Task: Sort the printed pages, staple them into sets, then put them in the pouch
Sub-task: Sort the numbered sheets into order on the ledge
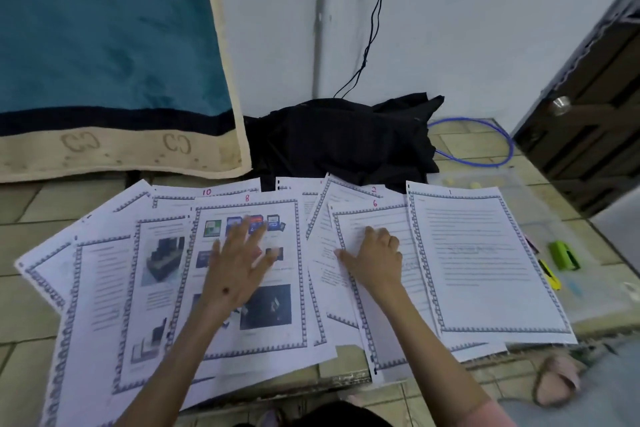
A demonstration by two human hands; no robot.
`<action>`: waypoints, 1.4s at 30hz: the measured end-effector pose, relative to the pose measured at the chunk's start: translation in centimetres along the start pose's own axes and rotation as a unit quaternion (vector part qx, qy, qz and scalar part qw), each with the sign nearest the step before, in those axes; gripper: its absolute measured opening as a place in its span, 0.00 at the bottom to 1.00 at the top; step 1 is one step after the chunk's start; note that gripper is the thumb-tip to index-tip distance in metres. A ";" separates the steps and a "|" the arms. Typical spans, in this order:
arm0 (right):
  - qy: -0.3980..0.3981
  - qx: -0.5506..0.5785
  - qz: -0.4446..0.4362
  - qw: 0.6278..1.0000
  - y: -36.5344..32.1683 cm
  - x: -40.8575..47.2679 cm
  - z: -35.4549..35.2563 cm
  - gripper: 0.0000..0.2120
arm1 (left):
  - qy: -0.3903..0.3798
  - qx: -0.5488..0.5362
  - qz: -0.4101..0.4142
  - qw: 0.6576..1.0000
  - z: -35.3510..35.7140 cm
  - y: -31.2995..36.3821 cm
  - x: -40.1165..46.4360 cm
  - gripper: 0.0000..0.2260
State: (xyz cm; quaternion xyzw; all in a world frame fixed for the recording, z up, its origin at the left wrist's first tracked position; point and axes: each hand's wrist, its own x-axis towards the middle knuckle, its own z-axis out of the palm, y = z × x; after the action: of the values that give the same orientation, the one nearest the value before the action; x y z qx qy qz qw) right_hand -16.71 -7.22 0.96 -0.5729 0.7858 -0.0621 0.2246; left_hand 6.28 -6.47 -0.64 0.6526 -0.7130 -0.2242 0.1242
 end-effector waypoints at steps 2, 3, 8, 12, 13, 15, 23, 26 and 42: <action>0.013 -0.013 -0.029 0.999 0.3 0.1 -0.1 0.33 | -0.110 0.064 0.010 0.992 1.4 1.0 0.1 0.32; 0.009 -0.016 -0.038 0.999 0.4 0.2 -0.1 0.32 | -0.129 0.080 -0.003 0.988 1.3 0.9 0.2 0.31; -0.043 -0.099 -0.055 0.993 0.3 -0.1 0.7 0.38 | -0.043 -0.044 -0.037 0.997 0.0 3.9 2.8 0.20; 0.036 -0.082 -0.075 0.993 0.9 -0.5 1.4 0.30 | -0.010 -0.135 -0.092 0.986 1.2 10.1 6.8 0.18; 0.060 -0.074 -0.085 0.992 1.4 -0.5 1.5 0.30 | -0.009 -0.124 -0.113 0.986 1.5 10.9 7.7 0.19; 0.077 -0.046 -0.104 0.991 2.5 -0.2 1.9 0.27 | -0.018 -0.127 -0.157 0.979 1.6 11.4 9.2 0.20; 0.048 -0.005 -0.123 0.991 4.2 1.2 2.4 0.32 | -0.008 -0.278 -0.020 0.960 1.1 10.2 9.3 0.09; 0.058 0.005 -0.127 0.990 4.1 1.4 2.5 0.31 | 0.008 -0.436 -0.046 0.899 1.6 8.2 8.2 0.05; 0.069 0.050 -0.079 0.993 2.4 2.4 1.0 0.26 | -0.131 -0.831 -0.088 0.533 2.3 4.5 8.2 0.15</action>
State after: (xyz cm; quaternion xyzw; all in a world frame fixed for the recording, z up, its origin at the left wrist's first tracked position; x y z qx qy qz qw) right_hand -19.01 -8.44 -1.42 -0.6155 0.7479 -0.1581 0.1920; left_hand 0.26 -14.00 -1.41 0.2775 -0.1528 -0.8088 0.4954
